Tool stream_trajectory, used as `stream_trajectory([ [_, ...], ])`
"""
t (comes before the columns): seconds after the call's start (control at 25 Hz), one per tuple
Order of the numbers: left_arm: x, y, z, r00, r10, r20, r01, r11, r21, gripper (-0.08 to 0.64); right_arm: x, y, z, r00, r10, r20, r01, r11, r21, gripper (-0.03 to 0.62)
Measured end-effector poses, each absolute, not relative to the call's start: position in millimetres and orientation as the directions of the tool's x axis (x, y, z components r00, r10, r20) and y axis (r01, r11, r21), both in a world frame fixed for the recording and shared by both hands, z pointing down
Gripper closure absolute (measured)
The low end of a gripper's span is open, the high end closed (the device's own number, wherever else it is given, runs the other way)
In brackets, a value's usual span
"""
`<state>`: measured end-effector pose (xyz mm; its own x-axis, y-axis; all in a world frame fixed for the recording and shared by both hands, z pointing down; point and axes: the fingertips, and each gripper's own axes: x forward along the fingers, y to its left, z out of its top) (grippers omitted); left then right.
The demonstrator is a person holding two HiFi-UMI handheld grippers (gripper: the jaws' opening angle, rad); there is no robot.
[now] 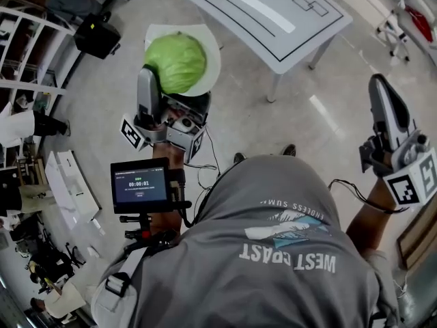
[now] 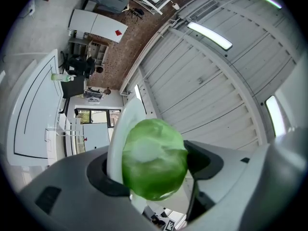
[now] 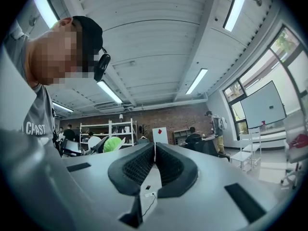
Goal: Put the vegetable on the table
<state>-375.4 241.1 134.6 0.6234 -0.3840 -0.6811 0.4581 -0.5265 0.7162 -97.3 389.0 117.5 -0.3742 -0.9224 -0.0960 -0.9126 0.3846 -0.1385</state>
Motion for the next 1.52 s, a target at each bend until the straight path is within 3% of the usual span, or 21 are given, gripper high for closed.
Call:
stream_trajectory([
  [0.56,-388,239,141,0.562,-0.451,-0.694,0.473,-0.512,0.717,0.21,-101,368,119,-0.437,-0.897,-0.071,-0.885,0.443,-0.146,0.583],
  [1.12,-374,244,134,0.582,-0.418,-0.698,0.488,-0.507,0.71,0.21,-97,380,119,-0.418,-0.906,-0.066,-0.893,0.423,-0.155,0.583],
  [1.52,-367,142,155,0.586,-0.419,-0.693,0.481,-0.508,0.714,0.212,-93,267,123,-0.425,-0.902,-0.076,-0.893,0.432,-0.129,0.583],
])
